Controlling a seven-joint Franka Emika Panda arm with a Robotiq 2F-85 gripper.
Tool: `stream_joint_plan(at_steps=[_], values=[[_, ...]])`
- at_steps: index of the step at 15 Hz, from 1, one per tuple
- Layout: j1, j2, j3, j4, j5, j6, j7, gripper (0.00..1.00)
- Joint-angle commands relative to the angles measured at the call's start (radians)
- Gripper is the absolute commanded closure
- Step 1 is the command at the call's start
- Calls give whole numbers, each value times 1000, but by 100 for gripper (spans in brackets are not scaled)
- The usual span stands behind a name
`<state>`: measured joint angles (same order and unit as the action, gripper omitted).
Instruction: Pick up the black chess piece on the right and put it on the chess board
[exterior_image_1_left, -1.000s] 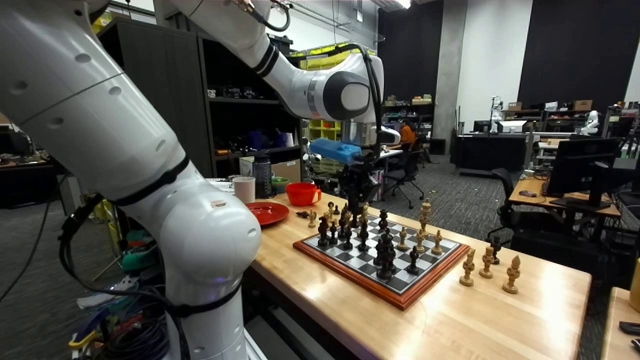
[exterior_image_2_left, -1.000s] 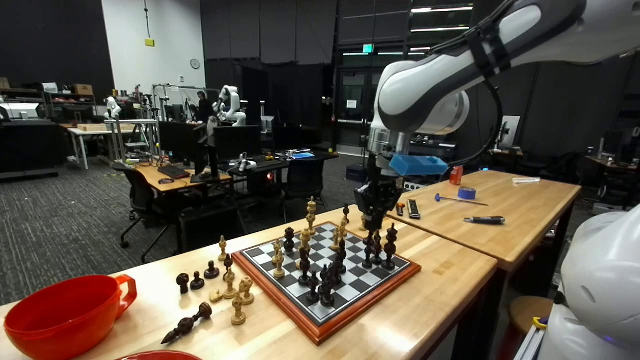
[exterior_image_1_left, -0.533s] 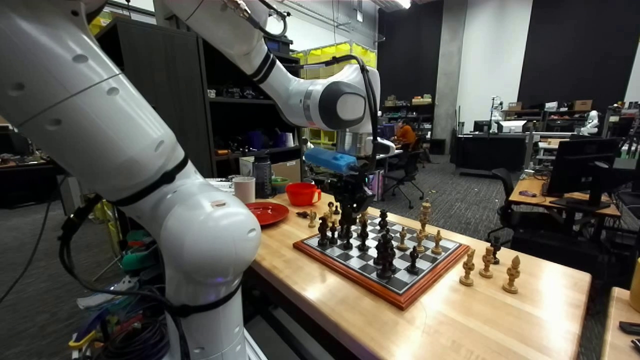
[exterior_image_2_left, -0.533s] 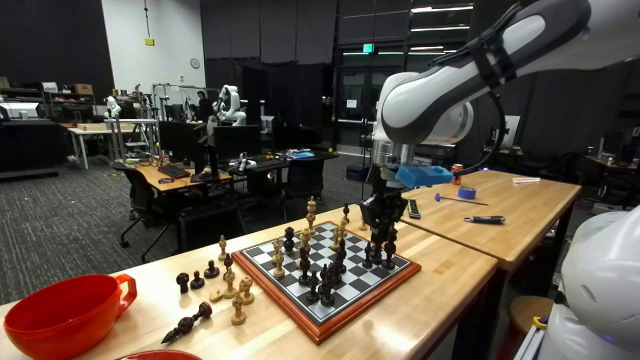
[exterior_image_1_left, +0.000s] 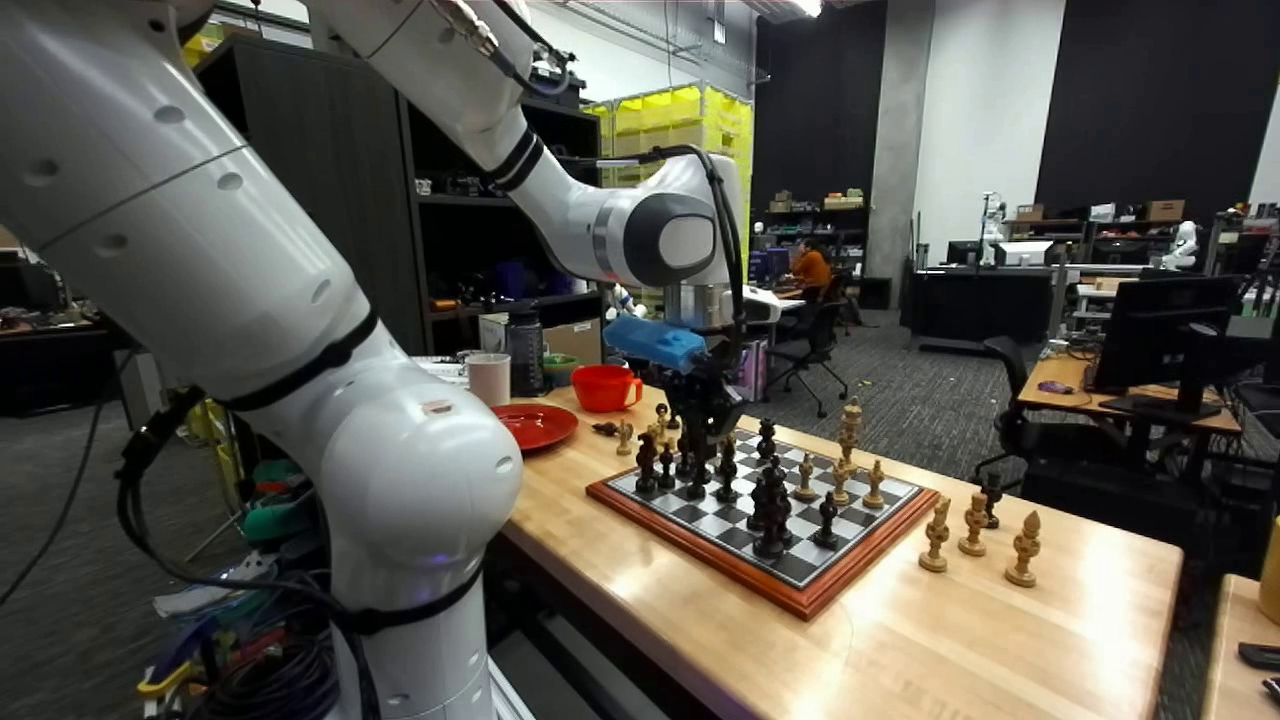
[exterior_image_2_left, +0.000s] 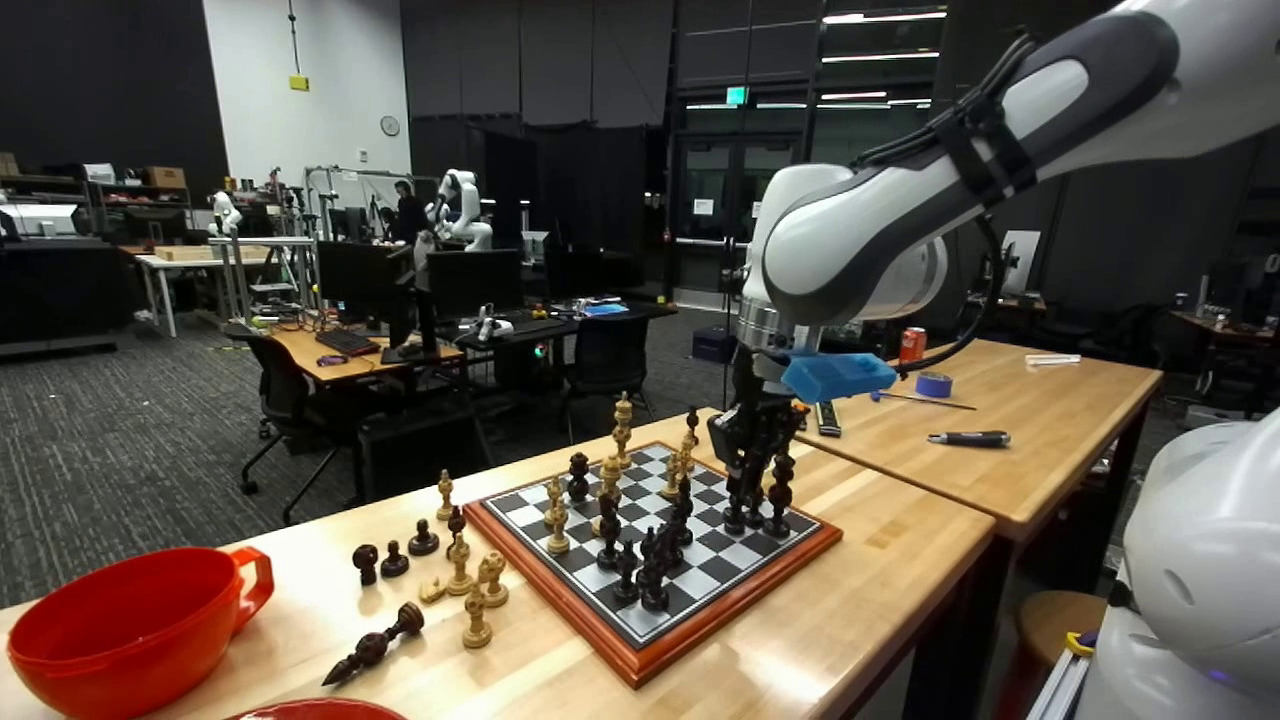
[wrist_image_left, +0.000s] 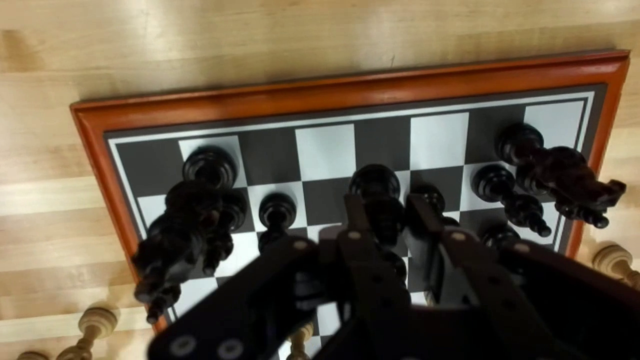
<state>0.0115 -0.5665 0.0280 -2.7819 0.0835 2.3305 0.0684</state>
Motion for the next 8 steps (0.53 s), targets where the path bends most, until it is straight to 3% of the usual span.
stream_joint_plan(at_steps=[1, 8], values=[[2, 37, 38, 2, -22, 85, 38, 94], [-39, 135, 105, 1, -147, 180, 127, 94]])
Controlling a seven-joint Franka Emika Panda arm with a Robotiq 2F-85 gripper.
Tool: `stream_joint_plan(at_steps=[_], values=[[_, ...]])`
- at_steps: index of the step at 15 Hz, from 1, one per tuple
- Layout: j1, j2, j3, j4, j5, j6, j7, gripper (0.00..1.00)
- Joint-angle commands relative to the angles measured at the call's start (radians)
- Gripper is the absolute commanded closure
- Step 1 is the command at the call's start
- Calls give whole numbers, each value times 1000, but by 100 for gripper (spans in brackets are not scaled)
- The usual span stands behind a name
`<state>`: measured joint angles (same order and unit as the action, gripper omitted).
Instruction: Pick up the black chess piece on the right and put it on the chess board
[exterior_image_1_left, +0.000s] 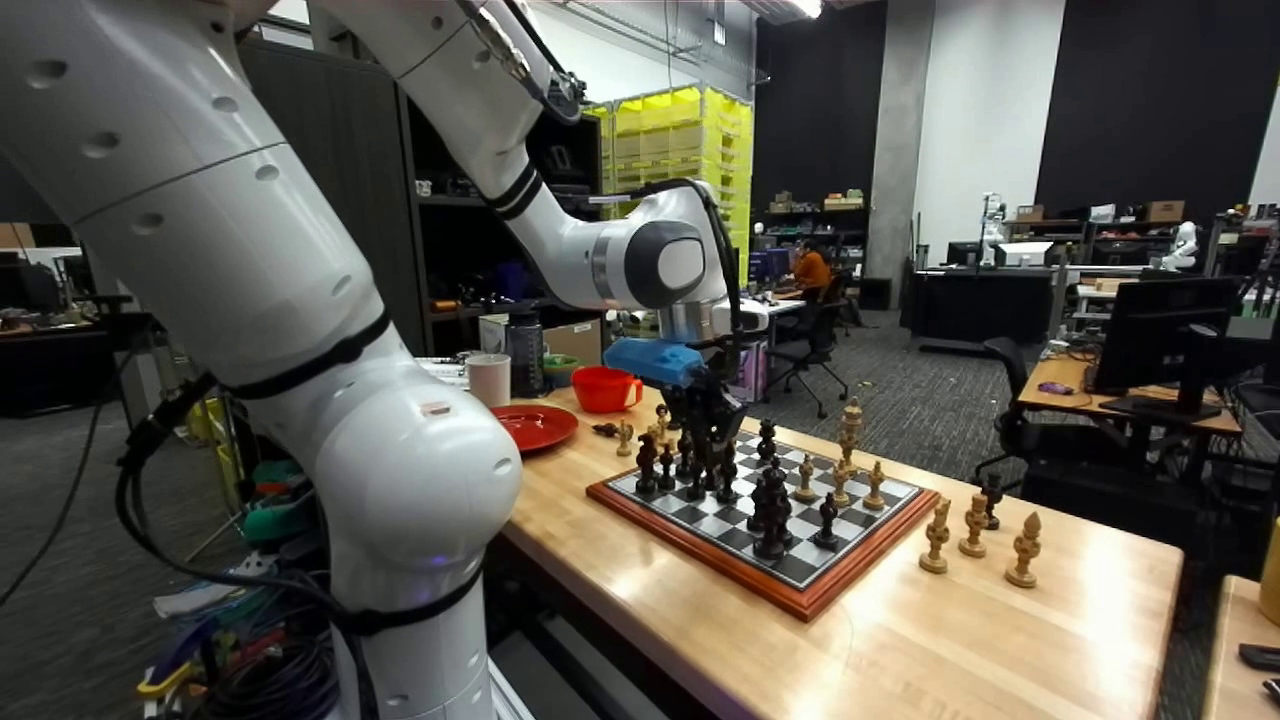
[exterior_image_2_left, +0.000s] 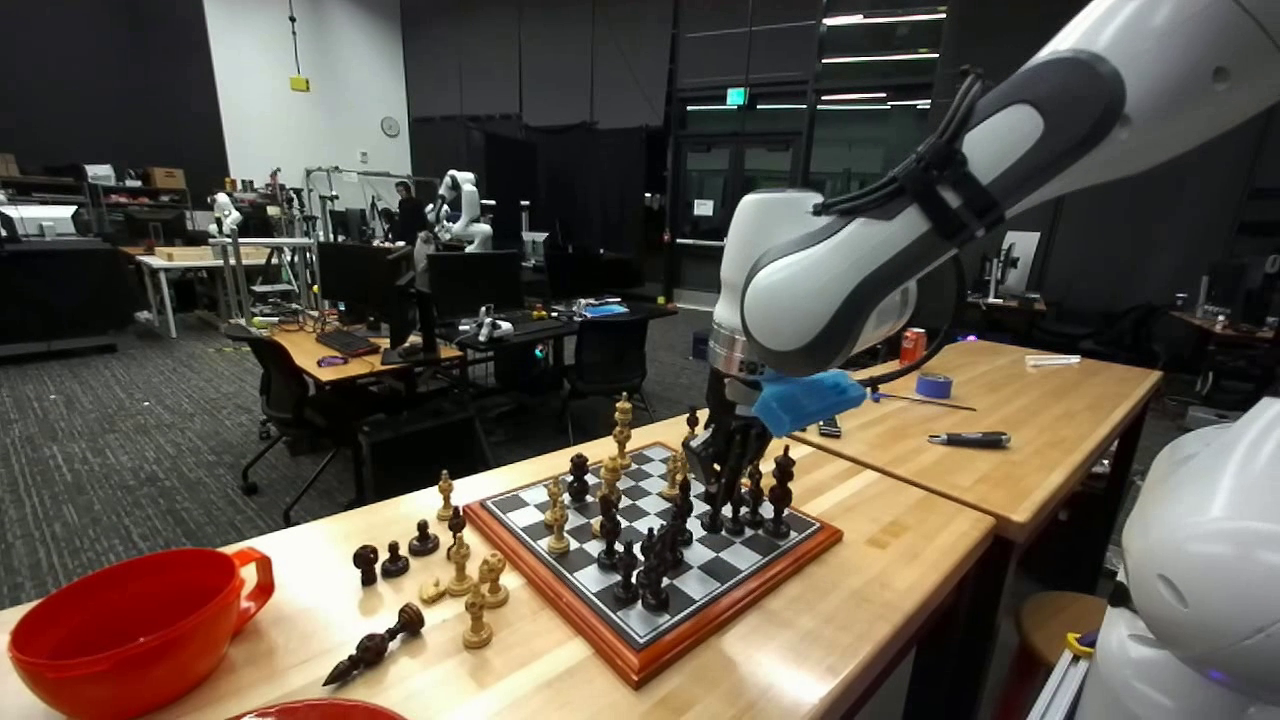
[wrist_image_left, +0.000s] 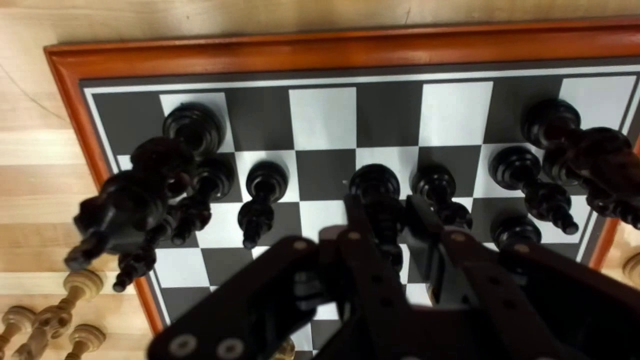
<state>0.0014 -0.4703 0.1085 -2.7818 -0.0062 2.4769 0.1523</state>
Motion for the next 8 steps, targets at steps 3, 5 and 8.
stream_joint_plan(at_steps=[3, 5, 8], values=[[-44, 76, 27, 1, -106, 49, 73, 94], [-47, 90, 20, 2, -113, 48, 79, 94], [-43, 100, 9, 2, -99, 39, 71, 50]])
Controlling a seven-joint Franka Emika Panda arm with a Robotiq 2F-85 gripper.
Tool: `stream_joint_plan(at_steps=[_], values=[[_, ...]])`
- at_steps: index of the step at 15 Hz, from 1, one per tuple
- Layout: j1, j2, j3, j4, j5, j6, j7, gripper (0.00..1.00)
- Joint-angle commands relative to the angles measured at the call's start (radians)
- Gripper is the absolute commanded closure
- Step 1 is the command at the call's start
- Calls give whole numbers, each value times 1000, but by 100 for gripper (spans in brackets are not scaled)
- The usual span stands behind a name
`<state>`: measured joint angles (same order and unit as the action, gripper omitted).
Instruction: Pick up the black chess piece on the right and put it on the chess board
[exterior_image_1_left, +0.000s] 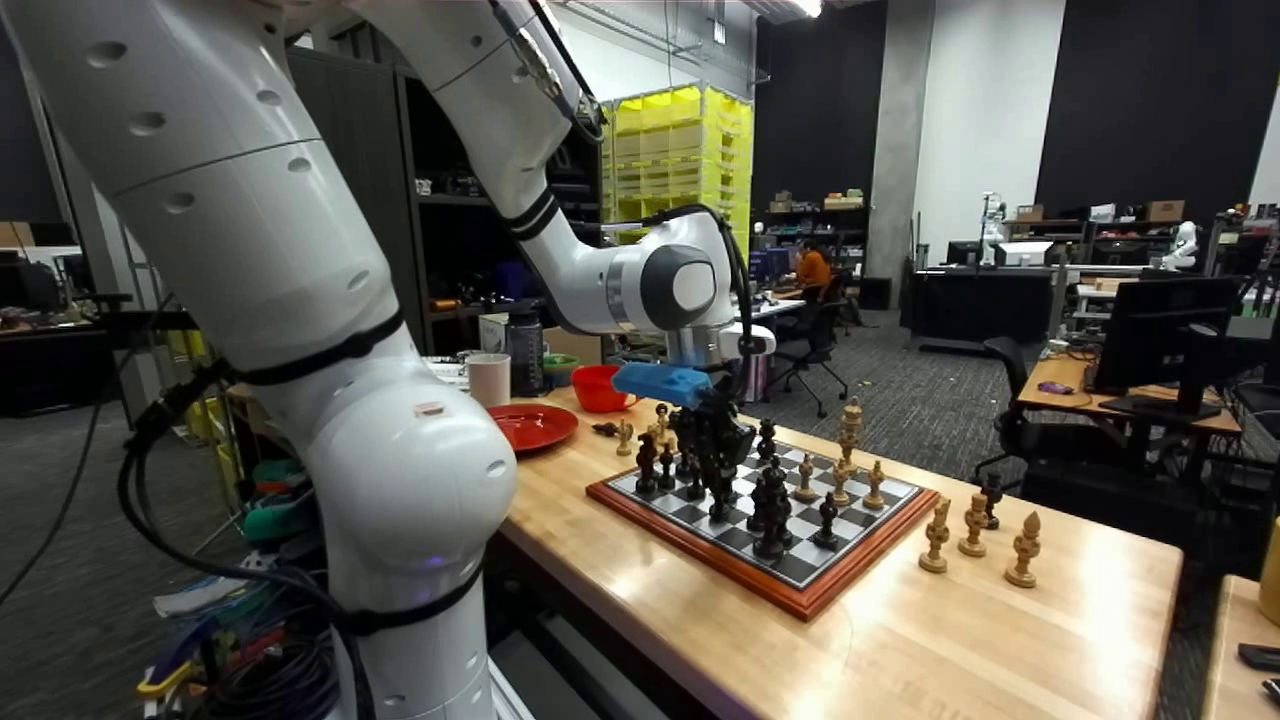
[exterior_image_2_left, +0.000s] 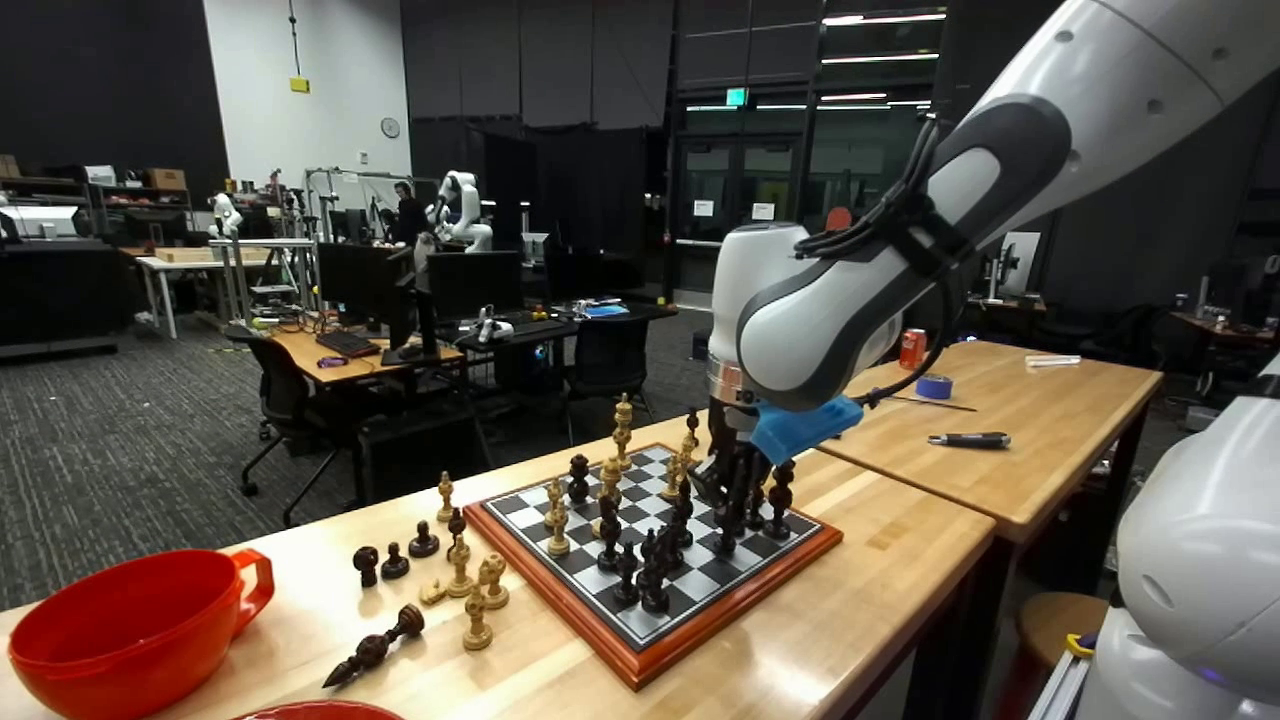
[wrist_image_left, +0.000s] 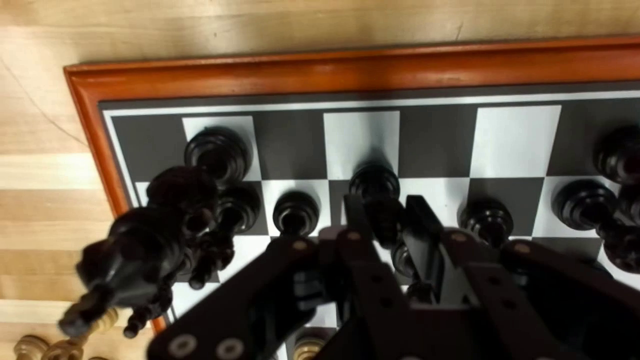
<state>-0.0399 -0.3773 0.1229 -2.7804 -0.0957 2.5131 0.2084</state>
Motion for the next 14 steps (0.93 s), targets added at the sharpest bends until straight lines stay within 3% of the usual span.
stream_joint_plan(at_steps=[1, 4, 11, 12, 14], values=[[3, 7, -7, 1, -3, 1, 14, 45], [16, -8, -17, 2, 19, -11, -2, 29], [53, -161, -77, -1, 99, -62, -93, 27], [51, -231, -97, -26, 109, -79, -116, 6], [34, -332, -142, -5, 114, -187, -169, 5]])
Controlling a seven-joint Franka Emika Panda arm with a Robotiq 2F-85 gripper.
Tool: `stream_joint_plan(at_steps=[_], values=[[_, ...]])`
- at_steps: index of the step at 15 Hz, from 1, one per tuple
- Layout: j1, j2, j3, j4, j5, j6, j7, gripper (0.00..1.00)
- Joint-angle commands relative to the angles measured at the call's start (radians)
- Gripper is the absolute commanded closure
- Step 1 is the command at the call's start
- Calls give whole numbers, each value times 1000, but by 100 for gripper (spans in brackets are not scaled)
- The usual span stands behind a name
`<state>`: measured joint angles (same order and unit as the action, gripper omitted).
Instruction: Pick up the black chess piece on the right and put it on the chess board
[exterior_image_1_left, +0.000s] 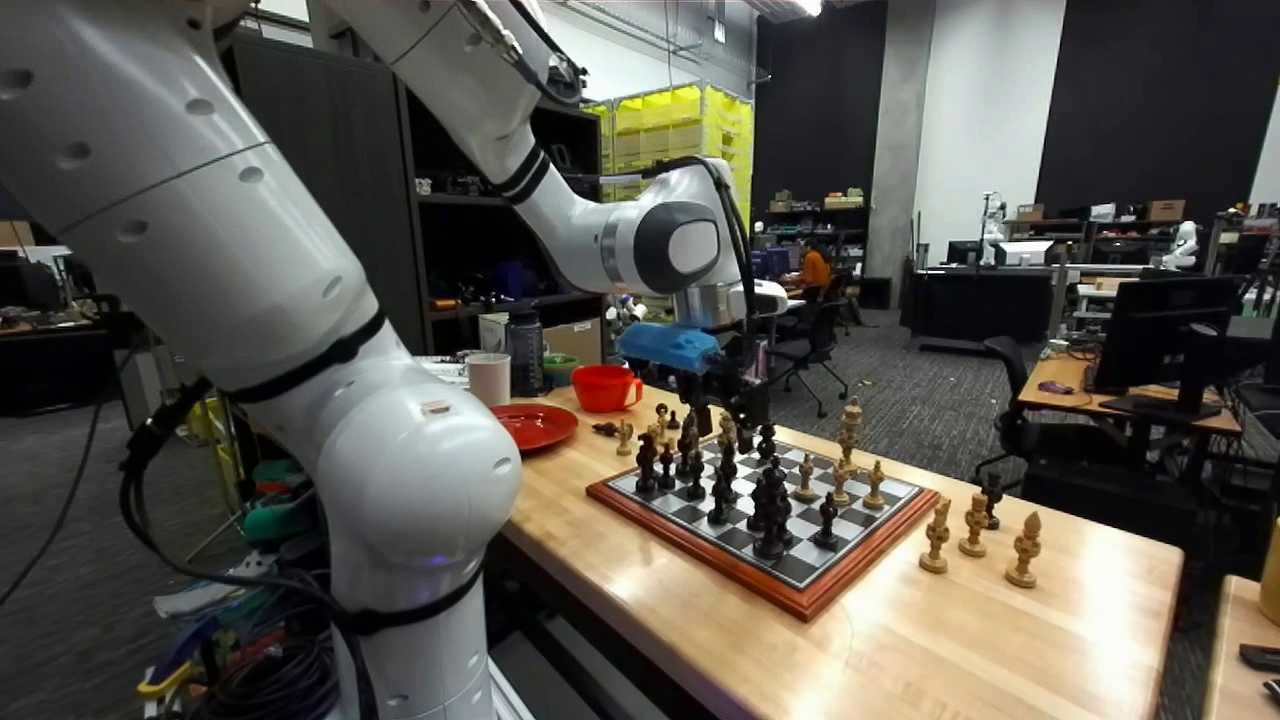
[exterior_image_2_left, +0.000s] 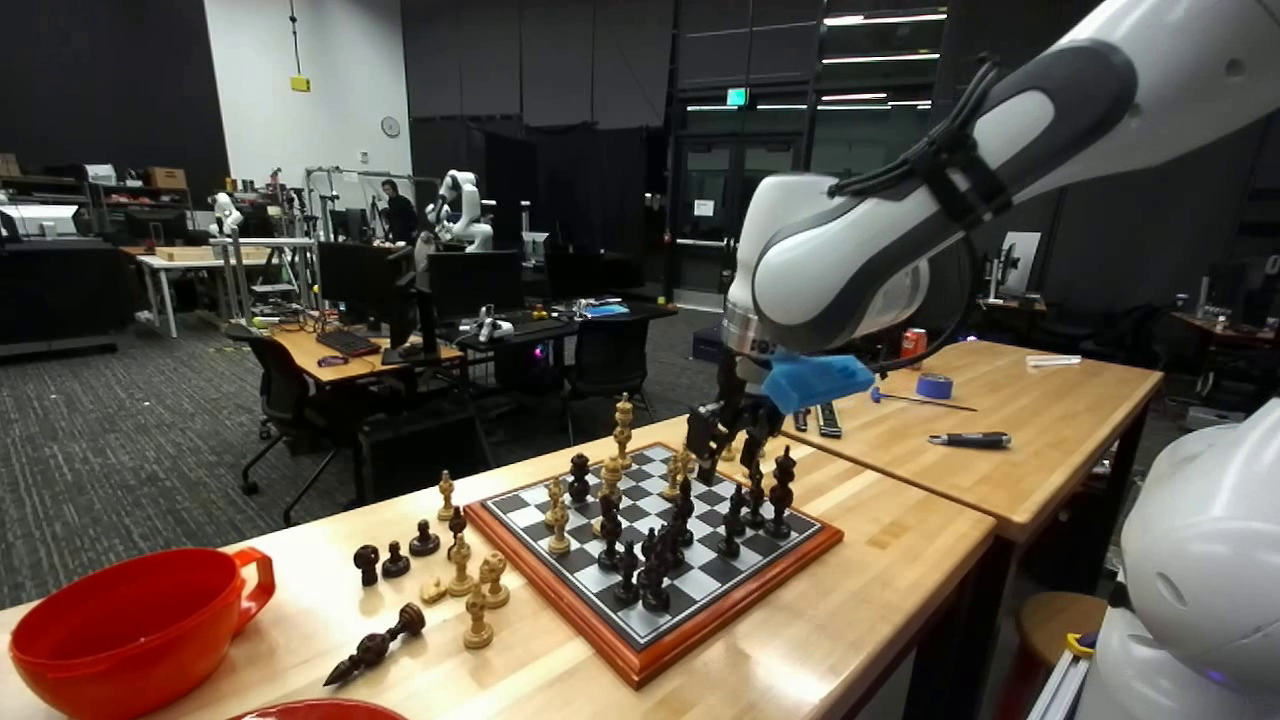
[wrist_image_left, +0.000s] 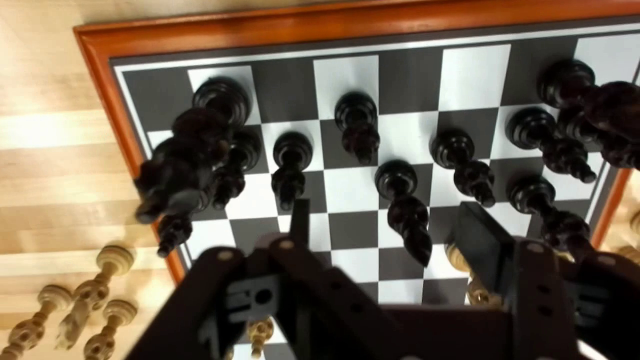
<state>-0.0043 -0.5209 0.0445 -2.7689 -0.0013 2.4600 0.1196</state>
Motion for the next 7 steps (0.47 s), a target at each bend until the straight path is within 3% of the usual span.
stream_joint_plan(at_steps=[1, 5, 7], values=[[-20, -227, -78, 7, 0, -221, -103, 2], [-82, -292, -134, 152, -107, -551, -230, 0], [-91, -270, -168, 212, -157, -607, -300, 0]])
